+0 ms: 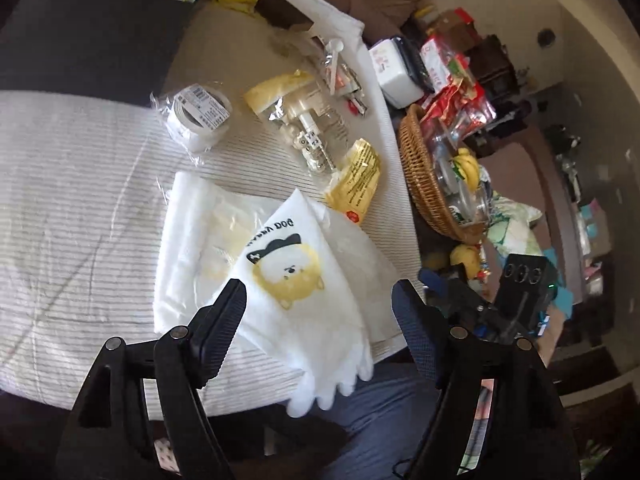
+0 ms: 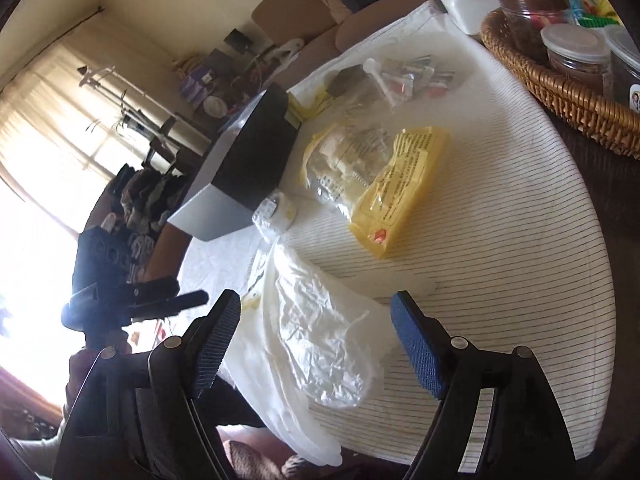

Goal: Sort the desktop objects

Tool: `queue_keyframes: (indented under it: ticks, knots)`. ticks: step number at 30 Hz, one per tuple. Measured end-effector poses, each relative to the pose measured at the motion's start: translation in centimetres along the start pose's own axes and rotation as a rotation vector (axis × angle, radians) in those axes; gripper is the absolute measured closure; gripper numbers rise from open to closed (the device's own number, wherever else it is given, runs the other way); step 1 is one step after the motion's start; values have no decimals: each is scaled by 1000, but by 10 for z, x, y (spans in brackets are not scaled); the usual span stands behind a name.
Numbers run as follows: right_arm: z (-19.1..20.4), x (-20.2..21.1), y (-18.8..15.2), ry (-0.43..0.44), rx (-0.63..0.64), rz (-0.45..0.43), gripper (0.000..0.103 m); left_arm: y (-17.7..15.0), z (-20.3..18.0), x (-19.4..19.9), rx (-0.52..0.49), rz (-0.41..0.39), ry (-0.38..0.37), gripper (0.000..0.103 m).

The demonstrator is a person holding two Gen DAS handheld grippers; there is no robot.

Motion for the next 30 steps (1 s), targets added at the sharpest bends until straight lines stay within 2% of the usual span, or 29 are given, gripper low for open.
queue_keyframes:
  ticks: [3,5,7,10,12,14,16,17,19,21,22,23,24,26,30]
  knots:
    - [20,8,-6,-22,61,7,22,-1,-6,-15,-154,12,101,30]
    - [35,10,-12,5,109,29,22,-1,-7,-24,-219,31,122,30]
    - [49,6,-20,19,164,87,21,1,-8,-30,-261,37,125,30]
    - [51,-2,-27,-109,199,125,21,2,-12,-36,-304,37,133,30]
    - [37,-8,-25,-159,144,134,21,1,-14,-45,-318,55,139,30]
    - [19,-20,-23,-162,73,164,21,0,-15,-57,-329,78,188,30]
    - [7,-34,-22,-253,67,210,21,-4,-17,-63,-365,57,257,30]
    - [3,-41,-22,-267,64,233,21,-6,-17,-62,-378,37,277,30]
    - [0,-51,-20,-227,47,240,21,-6,-12,-59,-355,35,240,30]
    - [0,-60,-19,-169,36,232,22,-4,0,-64,-270,89,171,33]
    - [2,-63,-18,-167,45,223,29,-3,4,-66,-238,100,154,39]
    - [5,-65,-18,-174,68,213,36,-2,7,-66,-215,101,141,63]
    - [8,-66,-18,-182,90,204,42,-2,8,-64,-200,96,134,83]
    - [12,-62,-18,-173,98,179,48,-1,4,-53,-196,61,129,95]
    - [24,-35,-9,-158,115,87,61,9,-10,-23,-164,25,13,98]
Point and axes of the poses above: each gripper's, at about its wrist camera, not at the fingertips, and x roughly against the way its jaws point, z to its left, y to its top, the point moved 1 cm from there along -x, roughly the way its jaws point, and after that the axes turned 5 degrees about x, right-handed, at the moved point
